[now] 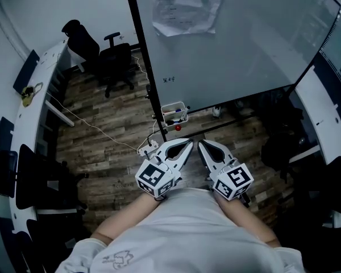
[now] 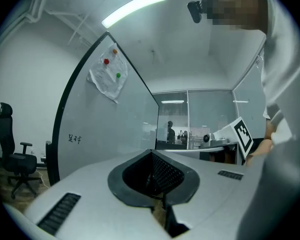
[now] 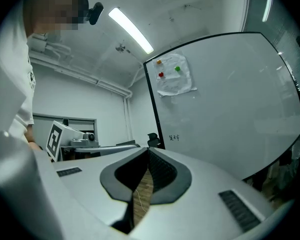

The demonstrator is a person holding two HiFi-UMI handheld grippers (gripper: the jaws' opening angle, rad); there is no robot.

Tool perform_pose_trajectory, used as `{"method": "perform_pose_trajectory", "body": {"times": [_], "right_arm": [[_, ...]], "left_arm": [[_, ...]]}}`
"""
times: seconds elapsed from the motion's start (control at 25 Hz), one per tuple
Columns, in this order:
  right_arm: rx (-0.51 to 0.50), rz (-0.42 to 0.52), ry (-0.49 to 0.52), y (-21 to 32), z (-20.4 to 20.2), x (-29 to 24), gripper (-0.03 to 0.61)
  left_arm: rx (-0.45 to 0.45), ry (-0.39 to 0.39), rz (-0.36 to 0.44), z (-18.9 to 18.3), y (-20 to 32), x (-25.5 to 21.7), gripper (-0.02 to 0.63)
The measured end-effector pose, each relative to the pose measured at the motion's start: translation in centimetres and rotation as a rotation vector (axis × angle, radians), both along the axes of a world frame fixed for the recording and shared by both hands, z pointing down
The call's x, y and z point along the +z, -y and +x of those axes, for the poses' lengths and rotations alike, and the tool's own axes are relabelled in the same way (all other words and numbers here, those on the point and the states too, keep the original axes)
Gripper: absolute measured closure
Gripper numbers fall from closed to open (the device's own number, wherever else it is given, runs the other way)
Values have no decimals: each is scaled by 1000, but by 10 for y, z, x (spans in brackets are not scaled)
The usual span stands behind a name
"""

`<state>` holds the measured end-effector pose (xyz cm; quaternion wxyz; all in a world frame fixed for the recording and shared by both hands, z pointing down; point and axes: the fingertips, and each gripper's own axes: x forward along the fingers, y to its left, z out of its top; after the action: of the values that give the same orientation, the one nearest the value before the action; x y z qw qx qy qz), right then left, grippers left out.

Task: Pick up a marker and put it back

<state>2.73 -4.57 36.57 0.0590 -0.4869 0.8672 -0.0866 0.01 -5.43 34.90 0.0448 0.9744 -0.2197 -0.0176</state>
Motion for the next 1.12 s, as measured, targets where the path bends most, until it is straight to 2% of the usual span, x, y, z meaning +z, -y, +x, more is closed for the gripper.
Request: {"method": "perform_pose_trajectory", "body": {"times": [0.2,0.44,0.84,1.12], "right_arm": [[-29,-48,14,9,-23,13,568],[-79,-50,-2,37,-30,11,568],[-173,-61,-4,89,-27,10,568],[-264,-67,-9,129,-13,10,568]], "left_arm": [[-36,-13,-51,-25,15,12,609],[-75,-18,-65,-30,39,13,609],[-173,-48,-109,-29,87,19,609],[-277,-70,-101,-22,122,16,609]]}}
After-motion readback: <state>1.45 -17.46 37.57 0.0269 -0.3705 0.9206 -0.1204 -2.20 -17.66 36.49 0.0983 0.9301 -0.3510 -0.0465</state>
